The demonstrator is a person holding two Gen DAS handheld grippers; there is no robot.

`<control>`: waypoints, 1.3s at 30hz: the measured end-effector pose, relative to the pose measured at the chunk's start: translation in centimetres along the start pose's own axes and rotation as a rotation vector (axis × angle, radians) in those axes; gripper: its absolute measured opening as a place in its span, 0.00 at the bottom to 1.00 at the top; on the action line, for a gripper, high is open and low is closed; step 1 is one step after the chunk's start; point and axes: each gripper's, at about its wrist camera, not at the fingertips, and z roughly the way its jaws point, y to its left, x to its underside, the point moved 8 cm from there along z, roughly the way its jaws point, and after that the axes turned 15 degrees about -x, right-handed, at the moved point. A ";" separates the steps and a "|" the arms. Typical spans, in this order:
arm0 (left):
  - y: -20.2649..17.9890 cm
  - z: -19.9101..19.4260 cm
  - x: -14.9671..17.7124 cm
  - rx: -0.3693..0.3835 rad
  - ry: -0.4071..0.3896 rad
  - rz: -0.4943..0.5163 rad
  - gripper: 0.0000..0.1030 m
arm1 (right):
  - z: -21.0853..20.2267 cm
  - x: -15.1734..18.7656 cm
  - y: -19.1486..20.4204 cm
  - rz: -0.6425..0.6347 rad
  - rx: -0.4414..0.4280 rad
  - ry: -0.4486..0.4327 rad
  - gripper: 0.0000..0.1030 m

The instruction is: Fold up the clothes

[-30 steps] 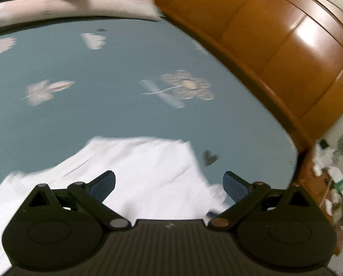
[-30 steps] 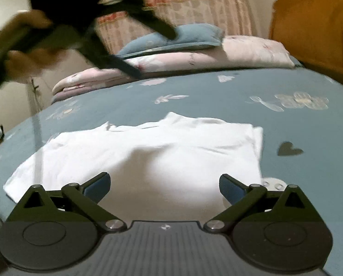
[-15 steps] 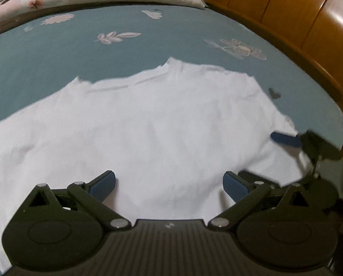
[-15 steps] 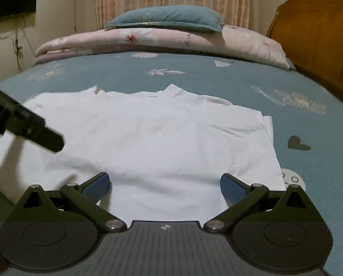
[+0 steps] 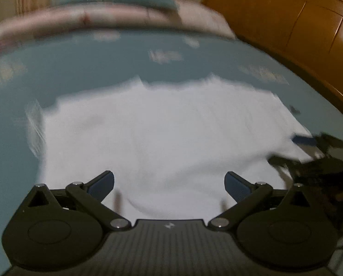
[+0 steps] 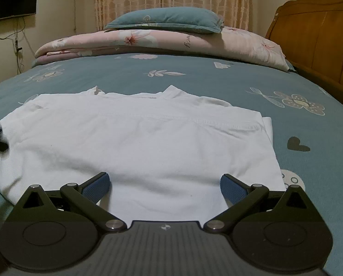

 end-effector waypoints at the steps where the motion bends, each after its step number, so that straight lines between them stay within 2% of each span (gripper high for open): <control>1: 0.4 0.2 -0.7 0.017 0.000 -0.010 0.99 | 0.0 0.0 0.0 0.000 0.000 -0.001 1.00; 3: 1.1 1.7 -2.1 0.054 0.021 -0.053 0.99 | 0.1 -0.1 0.0 -0.001 0.003 -0.002 1.00; 6: 2.7 4.7 -4.4 0.061 0.025 -0.130 0.99 | 0.2 -0.2 0.0 0.001 0.006 -0.003 1.00; 8: 3.7 7.5 -5.2 0.105 0.086 -0.215 0.99 | 0.2 -0.2 0.0 -0.001 0.006 -0.002 1.00; 9: 4.4 8.6 -5.2 0.111 0.113 -0.253 0.99 | 0.1 -0.2 0.0 -0.002 0.004 -0.001 1.00; 11: 6.1 10.5 -4.7 0.076 0.158 -0.314 0.99 | 0.1 -0.2 -0.1 -0.005 -0.002 0.000 1.00; 13: 7.5 11.1 -4.1 0.089 0.172 -0.349 0.99 | 0.0 -0.1 -0.1 -0.007 -0.008 0.001 1.00; 14: 8.1 10.9 -4.1 0.110 0.169 -0.373 0.99 | 0.0 -0.1 -0.2 -0.008 -0.011 0.001 1.00; 17: 9.8 9.8 -4.0 0.032 0.184 -0.372 0.99 | -0.1 -0.2 -0.3 -0.004 -0.017 0.001 1.00; 18: 10.3 9.2 -4.1 0.027 0.178 -0.379 0.99 | -0.1 -0.2 -0.3 -0.002 -0.017 0.001 1.00; 20: 10.3 7.9 -4.3 0.071 0.167 -0.417 0.99 | -0.1 -0.3 -0.4 0.006 -0.017 0.000 1.00; 23: 8.6 6.5 -4.2 0.181 0.172 -0.426 0.99 | -0.2 -0.4 -0.4 0.017 -0.019 -0.002 1.00; 26: 7.4 6.6 -2.4 0.188 0.227 -0.416 0.99 | -0.3 -0.4 -0.4 0.028 -0.025 -0.003 1.00; 32: 9.9 5.5 0.3 0.116 0.250 -0.516 0.99 | -0.6 -0.4 -0.9 0.063 -0.050 -0.012 1.00; 37: 7.4 2.3 0.5 0.182 0.207 -0.452 0.99 | -0.8 -0.5 -1.0 0.090 -0.054 -0.017 1.00; 39: 7.3 2.2 2.0 0.172 0.245 -0.457 0.99 | -0.8 -0.6 -1.0 0.098 -0.057 -0.018 1.00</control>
